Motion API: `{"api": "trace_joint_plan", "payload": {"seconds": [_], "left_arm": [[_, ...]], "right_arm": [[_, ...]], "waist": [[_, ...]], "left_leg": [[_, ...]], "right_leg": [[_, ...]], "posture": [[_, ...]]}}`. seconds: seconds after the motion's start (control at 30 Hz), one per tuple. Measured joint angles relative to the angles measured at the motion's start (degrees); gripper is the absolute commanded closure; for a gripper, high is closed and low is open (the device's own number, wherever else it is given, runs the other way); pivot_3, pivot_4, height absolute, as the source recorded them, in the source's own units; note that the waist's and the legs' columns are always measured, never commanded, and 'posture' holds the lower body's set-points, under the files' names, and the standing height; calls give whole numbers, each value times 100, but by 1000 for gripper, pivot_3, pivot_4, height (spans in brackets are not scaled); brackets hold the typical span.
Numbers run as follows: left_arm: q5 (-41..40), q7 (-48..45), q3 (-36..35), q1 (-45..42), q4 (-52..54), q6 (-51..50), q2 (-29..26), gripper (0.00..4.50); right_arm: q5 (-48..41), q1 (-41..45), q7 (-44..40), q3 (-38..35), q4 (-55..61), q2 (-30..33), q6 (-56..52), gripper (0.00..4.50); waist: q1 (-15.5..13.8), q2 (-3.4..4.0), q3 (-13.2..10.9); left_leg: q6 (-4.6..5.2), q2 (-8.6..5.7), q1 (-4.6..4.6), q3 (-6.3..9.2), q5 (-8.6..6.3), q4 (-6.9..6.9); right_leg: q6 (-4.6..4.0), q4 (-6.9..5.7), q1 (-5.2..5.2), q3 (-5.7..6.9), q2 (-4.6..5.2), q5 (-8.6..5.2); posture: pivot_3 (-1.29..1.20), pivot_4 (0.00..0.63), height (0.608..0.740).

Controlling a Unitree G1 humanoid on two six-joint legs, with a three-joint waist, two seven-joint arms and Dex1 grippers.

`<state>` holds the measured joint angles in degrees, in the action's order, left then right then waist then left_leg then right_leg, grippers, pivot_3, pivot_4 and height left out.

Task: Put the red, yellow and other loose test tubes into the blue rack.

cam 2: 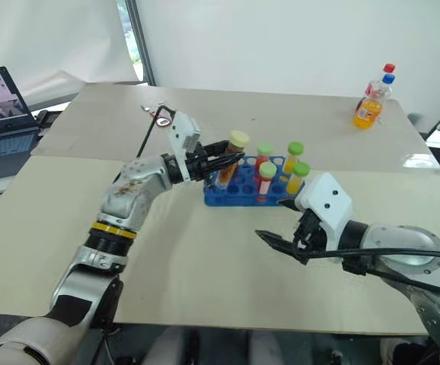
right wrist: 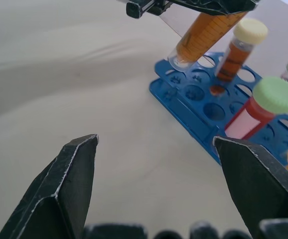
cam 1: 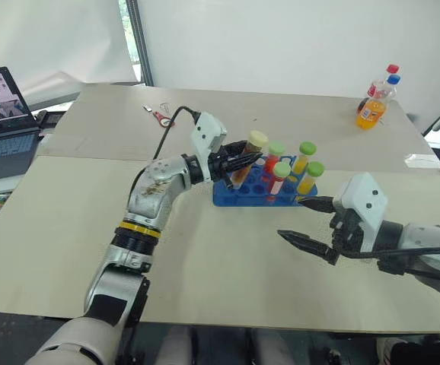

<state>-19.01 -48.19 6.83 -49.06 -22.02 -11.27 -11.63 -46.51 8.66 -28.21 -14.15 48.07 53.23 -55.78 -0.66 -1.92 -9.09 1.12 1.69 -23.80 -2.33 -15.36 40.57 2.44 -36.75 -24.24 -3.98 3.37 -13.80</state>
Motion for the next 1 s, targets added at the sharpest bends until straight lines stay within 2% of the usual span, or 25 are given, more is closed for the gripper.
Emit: {"api": "trace_joint_plan", "payload": {"seconds": [0.33,0.63,1.0], "left_arm": [[354,219,-137,-62,-1274,1133,587,3605],[667,546,-177,-76,-1610,1573,853,3606],[869,834,-234,-30,-1896,2016,1029,3610]], "right_arm": [[-212,-87,642,-242,47,-80,-601,374],[-570,-77,775,-290,102,-164,-761,374],[-604,256,1047,-298,112,-553,-329,374]], "waist": [[-2,0,0],[-5,0,0],[-7,1,1]], "left_leg": [[0,-2,-2,28,0,0],[0,-3,-2,40,0,0],[0,-5,0,45,0,6]], "right_leg": [[2,1,0,0,1,1],[3,1,4,1,1,2],[5,-1,10,1,1,3]], "posture": [[0,150,740],[0,150,740],[0,150,740]]}}
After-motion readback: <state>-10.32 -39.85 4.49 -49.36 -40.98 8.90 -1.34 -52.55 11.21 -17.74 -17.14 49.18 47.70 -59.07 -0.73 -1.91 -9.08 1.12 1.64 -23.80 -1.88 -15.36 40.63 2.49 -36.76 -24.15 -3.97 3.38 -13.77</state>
